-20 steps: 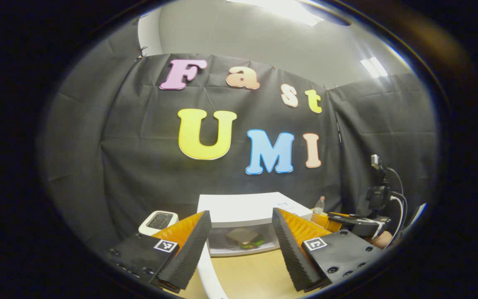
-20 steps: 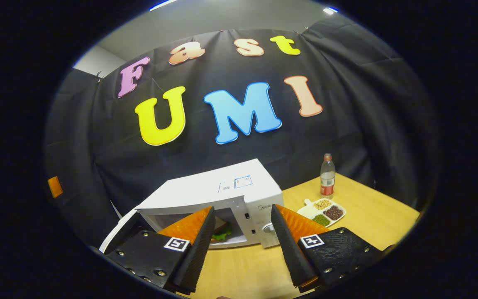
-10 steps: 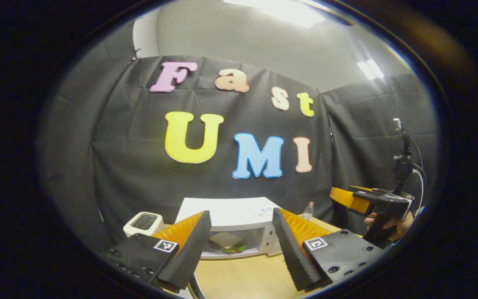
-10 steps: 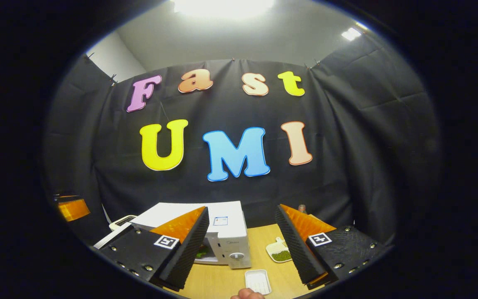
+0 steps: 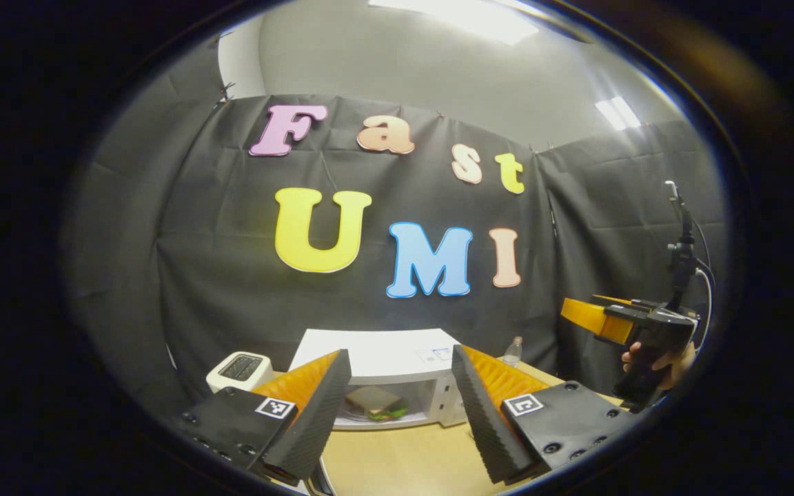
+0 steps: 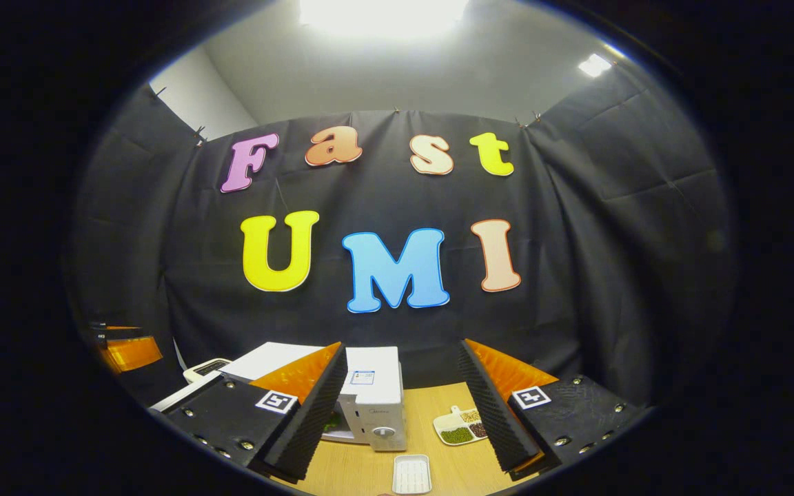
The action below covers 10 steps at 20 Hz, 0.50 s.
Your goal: Open the microwave oven with the left hand, put the food in, and close the microwave oven.
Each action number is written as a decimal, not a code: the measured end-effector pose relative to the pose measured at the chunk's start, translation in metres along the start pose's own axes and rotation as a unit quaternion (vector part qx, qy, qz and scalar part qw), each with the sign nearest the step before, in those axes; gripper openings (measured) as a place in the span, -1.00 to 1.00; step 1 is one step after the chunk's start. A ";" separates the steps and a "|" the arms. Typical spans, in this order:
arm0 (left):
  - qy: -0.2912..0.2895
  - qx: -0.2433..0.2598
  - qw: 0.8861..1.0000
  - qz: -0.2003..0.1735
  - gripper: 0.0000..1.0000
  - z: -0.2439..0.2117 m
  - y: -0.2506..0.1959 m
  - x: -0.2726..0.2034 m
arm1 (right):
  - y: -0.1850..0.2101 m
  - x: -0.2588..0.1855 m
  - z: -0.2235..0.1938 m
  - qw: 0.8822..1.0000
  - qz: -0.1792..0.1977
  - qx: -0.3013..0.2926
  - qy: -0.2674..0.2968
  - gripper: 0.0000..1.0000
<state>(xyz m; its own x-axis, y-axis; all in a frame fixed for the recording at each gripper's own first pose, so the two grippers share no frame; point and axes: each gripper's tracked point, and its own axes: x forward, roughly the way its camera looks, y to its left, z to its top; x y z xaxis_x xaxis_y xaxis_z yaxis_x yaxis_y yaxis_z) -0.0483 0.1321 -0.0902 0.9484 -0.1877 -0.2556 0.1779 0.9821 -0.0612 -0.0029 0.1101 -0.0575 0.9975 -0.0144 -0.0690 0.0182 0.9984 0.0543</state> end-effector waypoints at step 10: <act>0.044 0.020 0.998 0.040 -0.87 -0.027 0.059 -0.043 | 0.012 0.002 0.001 1.000 0.012 0.012 0.009 0.94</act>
<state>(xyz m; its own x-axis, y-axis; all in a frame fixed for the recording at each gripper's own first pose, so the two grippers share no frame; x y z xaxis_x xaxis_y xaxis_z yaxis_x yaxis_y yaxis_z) -0.0854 0.1982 -0.1086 0.9336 -0.1067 -0.3421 0.1137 0.9935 0.0003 -0.0004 0.1220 -0.0562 0.9964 0.0098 -0.0845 -0.0030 0.9968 0.0803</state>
